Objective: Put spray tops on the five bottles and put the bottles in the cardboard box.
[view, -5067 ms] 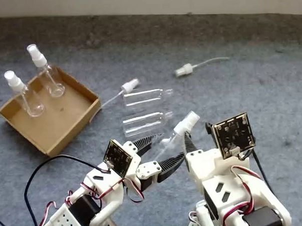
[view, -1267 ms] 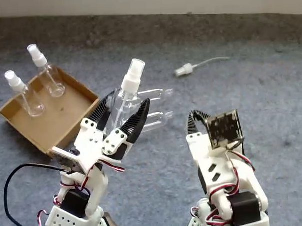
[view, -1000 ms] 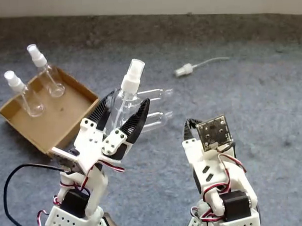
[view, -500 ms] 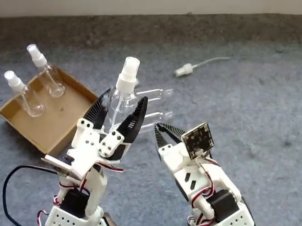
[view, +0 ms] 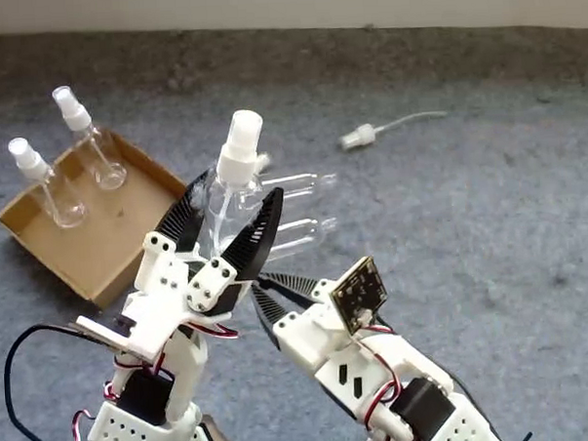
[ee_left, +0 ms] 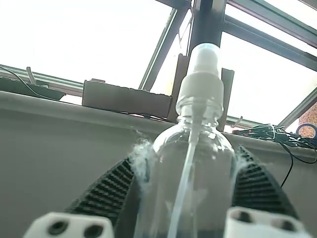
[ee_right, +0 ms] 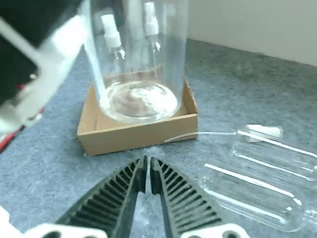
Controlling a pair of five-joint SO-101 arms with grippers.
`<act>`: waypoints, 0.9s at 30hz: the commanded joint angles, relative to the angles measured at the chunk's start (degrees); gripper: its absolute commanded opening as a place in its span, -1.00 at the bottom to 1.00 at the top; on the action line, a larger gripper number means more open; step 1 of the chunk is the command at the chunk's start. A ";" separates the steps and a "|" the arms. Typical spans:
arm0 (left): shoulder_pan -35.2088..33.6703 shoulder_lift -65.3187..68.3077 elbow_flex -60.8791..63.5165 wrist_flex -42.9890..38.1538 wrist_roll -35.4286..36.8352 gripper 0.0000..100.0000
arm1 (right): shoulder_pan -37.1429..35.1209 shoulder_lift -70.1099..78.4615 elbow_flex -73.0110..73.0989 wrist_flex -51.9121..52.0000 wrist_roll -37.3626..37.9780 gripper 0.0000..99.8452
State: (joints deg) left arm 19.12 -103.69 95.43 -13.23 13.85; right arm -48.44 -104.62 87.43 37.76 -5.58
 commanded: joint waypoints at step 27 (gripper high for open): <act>0.13 -0.66 1.71 5.71 0.53 -0.71 | -0.04 -0.66 -3.74 -1.45 -0.44 -0.99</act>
State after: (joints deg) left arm 19.12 -103.69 95.96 -9.98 13.85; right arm -51.08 -104.62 87.43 37.76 -5.58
